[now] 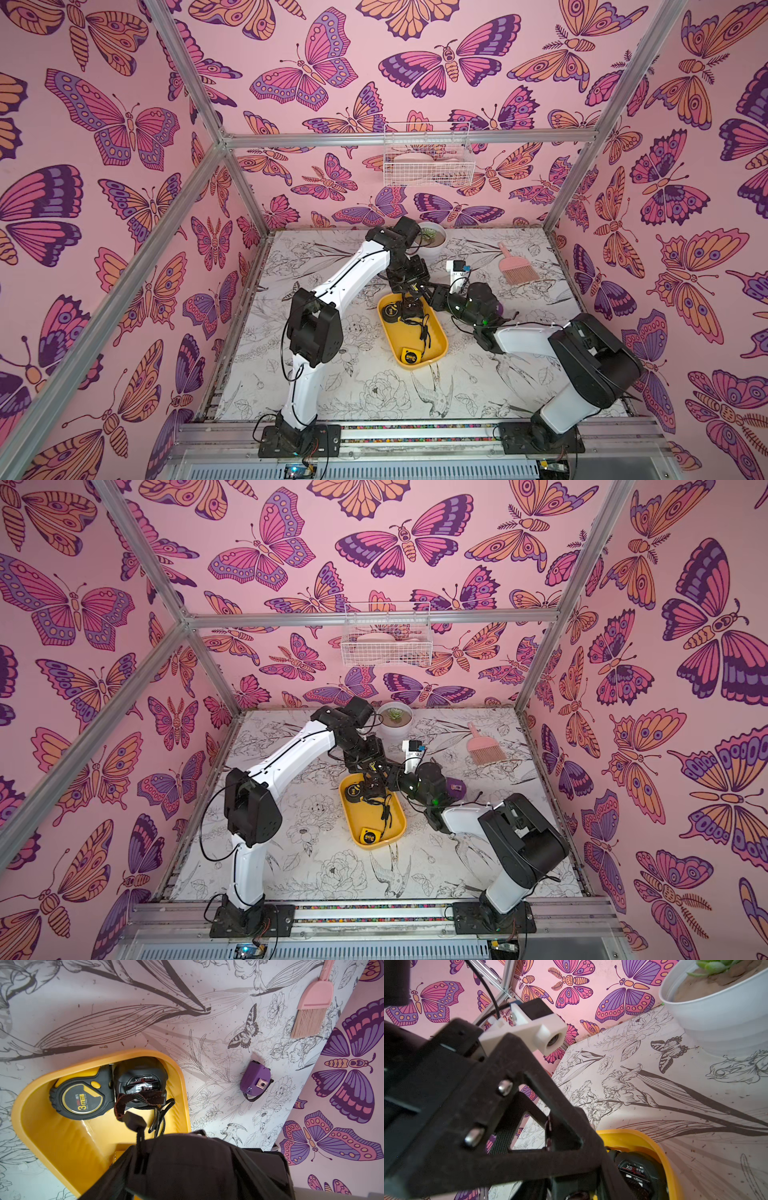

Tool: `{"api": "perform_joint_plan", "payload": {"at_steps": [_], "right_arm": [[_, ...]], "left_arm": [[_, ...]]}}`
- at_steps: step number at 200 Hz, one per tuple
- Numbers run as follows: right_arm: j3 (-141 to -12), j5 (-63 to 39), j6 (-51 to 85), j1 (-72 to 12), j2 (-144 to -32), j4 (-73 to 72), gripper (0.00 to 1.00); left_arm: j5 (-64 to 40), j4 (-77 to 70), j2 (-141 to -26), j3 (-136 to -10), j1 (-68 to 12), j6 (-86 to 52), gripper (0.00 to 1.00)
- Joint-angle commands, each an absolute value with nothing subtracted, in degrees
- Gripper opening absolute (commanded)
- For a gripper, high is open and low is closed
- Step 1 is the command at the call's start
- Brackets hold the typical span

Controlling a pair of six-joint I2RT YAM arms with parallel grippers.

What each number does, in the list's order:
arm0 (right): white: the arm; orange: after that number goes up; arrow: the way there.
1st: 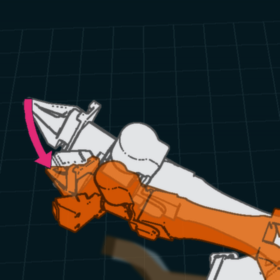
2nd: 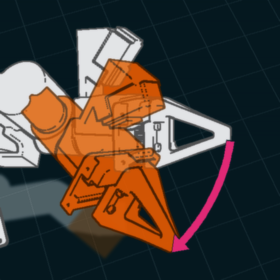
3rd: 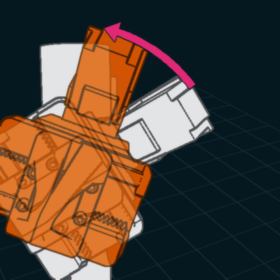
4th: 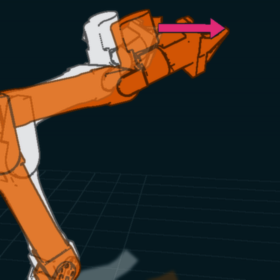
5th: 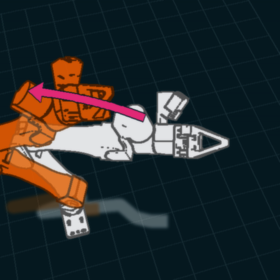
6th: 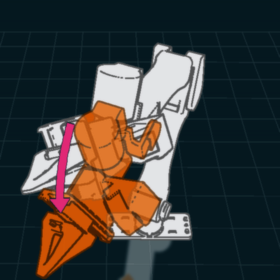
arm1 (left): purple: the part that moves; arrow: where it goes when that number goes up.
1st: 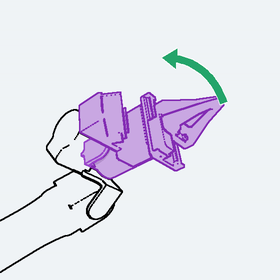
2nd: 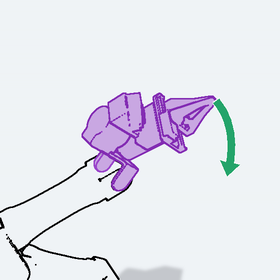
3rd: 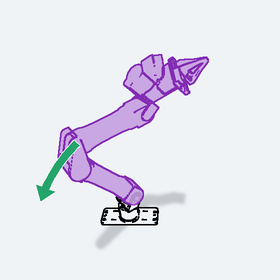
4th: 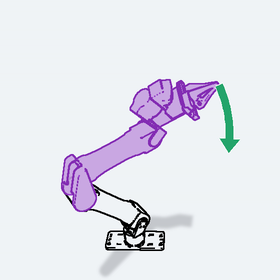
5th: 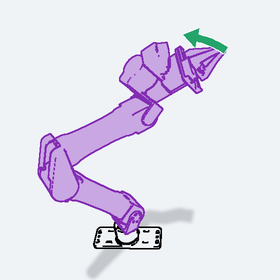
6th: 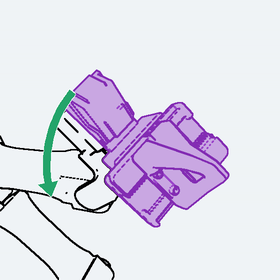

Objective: Take the tape measure out of the storage box
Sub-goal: Place the tape measure at the center of the board.

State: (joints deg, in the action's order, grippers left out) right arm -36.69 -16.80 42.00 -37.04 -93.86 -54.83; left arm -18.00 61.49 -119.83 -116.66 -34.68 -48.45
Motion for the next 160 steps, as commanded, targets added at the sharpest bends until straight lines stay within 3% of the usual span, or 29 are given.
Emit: {"api": "perform_joint_plan", "payload": {"at_steps": [1, 20, 45, 96, 122, 160], "right_arm": [[-39.1, -22.1, 41.4, -37.7, -93.6, -57.0, 0.10], [-38.8, -22.5, 41.5, -37.0, -92.8, -55.9, 0.08], [-37.0, -22.9, 42.4, -35.4, -91.0, -55.4, 0.06], [-32.6, -22.1, 43.4, -30.8, -81.7, -49.8, 0.07], [-31.0, -20.7, 40.8, -28.1, -74.5, -40.0, 0.07], [-25.6, -16.8, 40.9, -19.2, -62.8, -29.8, 0.06]], "left_arm": [[-21.3, 59.1, -121.1, -117.9, -35.7, -47.4, 0.81], [-19.3, 59.1, -120.5, -118.1, -35.5, -46.4, 0.92], [-16.5, 59.2, -119.6, -118.0, -35.1, -44.8, 0.99], [-9.7, 59.6, -118.0, -117.5, -34.5, -41.3, 1.00], [-6.4, 59.7, -117.1, -117.5, -34.4, -39.4, 1.00], [-1.4, 60.4, -115.9, -117.5, -34.4, -35.6, 0.99]]}}
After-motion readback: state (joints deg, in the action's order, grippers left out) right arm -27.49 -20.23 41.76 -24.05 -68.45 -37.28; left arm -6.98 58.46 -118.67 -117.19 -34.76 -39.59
